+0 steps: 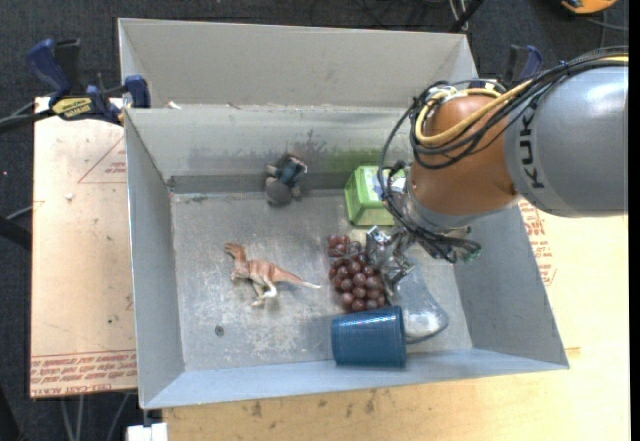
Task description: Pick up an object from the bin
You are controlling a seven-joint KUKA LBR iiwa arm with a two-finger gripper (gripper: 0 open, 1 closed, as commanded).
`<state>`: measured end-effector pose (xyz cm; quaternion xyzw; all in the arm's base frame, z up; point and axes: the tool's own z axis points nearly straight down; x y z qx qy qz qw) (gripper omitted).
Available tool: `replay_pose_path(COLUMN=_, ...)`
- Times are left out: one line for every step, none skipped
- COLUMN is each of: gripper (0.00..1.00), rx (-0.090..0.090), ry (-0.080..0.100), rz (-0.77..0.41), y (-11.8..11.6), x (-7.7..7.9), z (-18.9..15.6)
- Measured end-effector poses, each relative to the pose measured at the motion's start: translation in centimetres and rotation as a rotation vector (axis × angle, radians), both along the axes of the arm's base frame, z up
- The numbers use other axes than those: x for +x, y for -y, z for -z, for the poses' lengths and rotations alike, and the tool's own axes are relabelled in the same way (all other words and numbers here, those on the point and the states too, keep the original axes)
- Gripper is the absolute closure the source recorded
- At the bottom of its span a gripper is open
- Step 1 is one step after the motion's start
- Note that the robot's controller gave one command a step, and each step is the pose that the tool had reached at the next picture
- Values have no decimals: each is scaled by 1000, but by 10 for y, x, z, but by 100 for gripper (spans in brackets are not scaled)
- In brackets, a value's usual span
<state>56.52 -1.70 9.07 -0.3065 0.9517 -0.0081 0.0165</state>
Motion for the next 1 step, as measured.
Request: replay_pose_path(gripper=100, rx=3, ry=-32, rz=-238, y=-11, x=2, z=-27)
